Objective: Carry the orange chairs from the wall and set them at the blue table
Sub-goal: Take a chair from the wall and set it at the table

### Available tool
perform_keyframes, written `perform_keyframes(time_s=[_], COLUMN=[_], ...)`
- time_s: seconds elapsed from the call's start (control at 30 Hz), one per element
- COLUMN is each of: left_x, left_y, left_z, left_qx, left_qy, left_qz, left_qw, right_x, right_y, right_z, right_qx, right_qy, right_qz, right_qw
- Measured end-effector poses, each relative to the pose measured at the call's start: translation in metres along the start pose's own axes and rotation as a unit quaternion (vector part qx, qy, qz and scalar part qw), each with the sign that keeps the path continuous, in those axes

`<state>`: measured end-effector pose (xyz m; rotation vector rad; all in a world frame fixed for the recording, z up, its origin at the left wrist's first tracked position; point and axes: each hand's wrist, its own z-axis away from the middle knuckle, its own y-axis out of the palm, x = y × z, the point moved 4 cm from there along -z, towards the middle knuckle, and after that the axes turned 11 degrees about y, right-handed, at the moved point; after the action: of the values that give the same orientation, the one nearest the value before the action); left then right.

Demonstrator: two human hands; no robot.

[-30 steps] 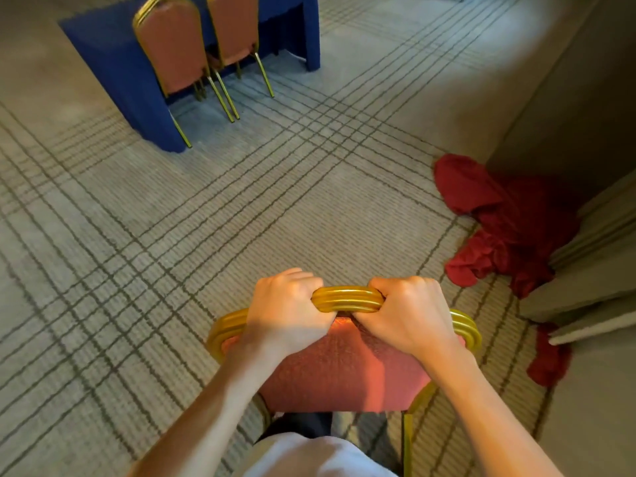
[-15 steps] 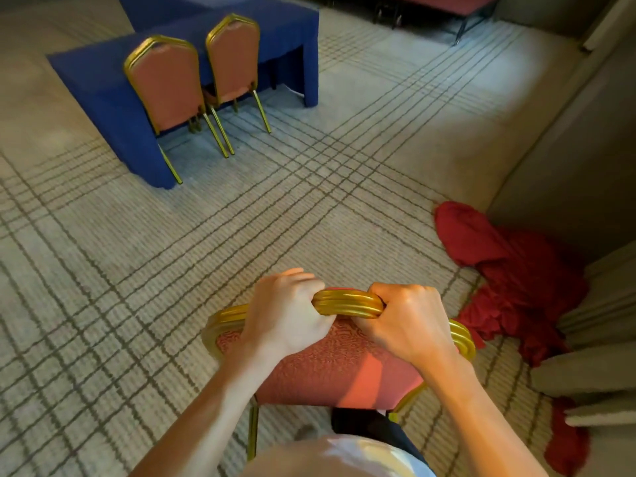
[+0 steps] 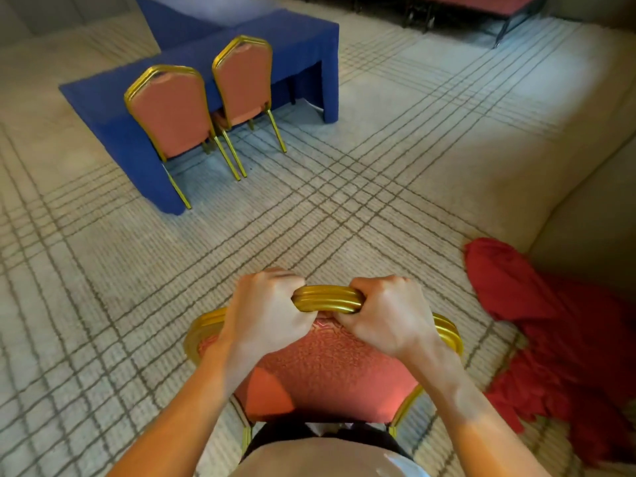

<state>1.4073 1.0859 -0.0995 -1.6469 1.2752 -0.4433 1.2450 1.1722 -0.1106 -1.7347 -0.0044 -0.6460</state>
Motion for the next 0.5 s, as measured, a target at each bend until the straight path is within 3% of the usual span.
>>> perform_keyframes(time_s=[0.27,0.5], left_x=[0.074,0.168], left_y=[0.028,0.057], left_z=[-0.086,-0.161], left_qx=[-0.007,-0.022], left_qy=[-0.014,-0.034], left_qz=[0.002,0.025], left_qw=[1.0,0.999], right_x=[-0.01,0.001], right_y=[0.014,0.038], right_z=[-0.125,-0.244], right_qx=[-0.007,0.028], right_qy=[-0.036,-0.01], right_qz=[0.024,0.037], right_qw=[0.999,0.999])
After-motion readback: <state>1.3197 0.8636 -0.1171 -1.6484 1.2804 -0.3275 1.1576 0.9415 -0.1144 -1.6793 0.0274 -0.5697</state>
